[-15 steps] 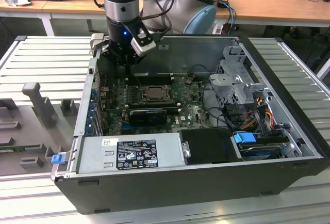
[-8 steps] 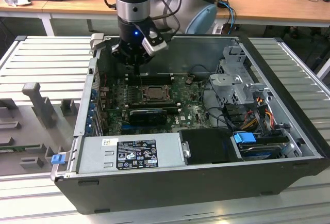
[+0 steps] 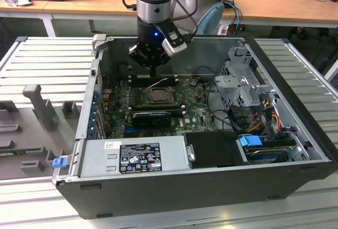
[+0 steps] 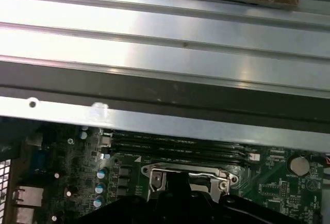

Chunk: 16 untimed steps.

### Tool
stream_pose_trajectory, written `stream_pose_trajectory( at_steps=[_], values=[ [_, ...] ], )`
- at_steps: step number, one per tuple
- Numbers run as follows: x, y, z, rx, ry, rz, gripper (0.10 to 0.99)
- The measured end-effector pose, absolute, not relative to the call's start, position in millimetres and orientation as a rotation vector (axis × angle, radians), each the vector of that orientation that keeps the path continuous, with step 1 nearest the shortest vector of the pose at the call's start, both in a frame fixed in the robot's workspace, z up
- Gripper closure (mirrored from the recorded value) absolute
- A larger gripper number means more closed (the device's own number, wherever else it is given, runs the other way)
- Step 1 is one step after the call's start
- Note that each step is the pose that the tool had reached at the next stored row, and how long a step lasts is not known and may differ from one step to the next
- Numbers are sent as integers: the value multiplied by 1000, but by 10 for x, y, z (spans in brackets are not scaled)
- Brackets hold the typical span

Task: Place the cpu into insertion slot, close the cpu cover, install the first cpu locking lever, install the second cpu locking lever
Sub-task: 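Install the first cpu locking lever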

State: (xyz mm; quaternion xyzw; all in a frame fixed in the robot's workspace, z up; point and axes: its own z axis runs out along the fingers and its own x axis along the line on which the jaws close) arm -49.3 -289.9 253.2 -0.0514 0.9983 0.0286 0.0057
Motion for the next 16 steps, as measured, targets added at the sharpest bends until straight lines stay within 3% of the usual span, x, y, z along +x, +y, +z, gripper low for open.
stream_pose_trajectory(
  at_steps=[3,7,16],
  values=[
    [-460,-2900,2529,-156,3125,95,980],
    [-458,-2915,2497,-149,3120,162,980],
    [-400,-2916,2334,-145,3120,169,980]
  ],
)
